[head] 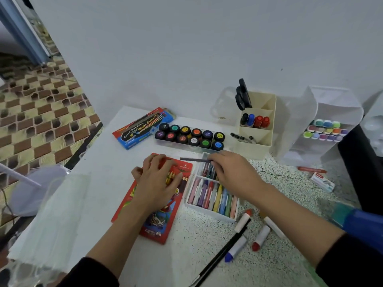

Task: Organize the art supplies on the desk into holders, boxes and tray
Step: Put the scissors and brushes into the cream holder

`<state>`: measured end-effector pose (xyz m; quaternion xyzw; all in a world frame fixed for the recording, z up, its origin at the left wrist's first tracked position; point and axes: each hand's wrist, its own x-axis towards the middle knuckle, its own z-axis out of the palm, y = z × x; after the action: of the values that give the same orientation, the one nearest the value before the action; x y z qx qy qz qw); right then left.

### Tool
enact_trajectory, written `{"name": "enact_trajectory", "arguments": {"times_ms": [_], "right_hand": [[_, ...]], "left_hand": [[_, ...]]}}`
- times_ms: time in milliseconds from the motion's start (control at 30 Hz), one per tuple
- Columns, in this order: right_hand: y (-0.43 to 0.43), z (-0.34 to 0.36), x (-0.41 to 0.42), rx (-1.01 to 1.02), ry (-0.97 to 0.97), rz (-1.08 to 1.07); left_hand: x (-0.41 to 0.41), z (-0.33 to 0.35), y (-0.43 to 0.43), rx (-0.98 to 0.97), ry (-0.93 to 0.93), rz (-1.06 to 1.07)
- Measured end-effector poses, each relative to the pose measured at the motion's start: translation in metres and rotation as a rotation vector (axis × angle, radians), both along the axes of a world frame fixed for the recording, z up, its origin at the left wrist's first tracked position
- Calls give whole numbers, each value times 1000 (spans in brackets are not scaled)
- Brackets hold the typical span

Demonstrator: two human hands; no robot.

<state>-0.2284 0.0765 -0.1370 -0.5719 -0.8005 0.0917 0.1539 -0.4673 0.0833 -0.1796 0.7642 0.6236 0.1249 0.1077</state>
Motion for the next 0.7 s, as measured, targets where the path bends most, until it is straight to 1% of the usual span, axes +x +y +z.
{"name": "enact_trajectory", "arguments": {"times_ms": [67,133,233,333,533,600,700], "right_hand": [[9,0,-4,-37,-92,14],[15,-1,-7,-48,-149,46],[22,-3,-12,-41,-171,71],[31,-2,-17,-52,-200,101],[48,2,-35,-38,-264,221],[53,1,-38,-34,-258,239],[54,-2,-41,25,-240,253]], "left_hand": [[-1,0,-2,22,-47,-5],[-1,2,-2,18,-151,4],[-5,4,-2,-6,-284,-9],[-7,6,-3,-46,-348,-38],[-10,6,0,-23,-323,21],[-12,5,-2,3,-241,73],[-13,-1,-6,-27,-111,109]]}}
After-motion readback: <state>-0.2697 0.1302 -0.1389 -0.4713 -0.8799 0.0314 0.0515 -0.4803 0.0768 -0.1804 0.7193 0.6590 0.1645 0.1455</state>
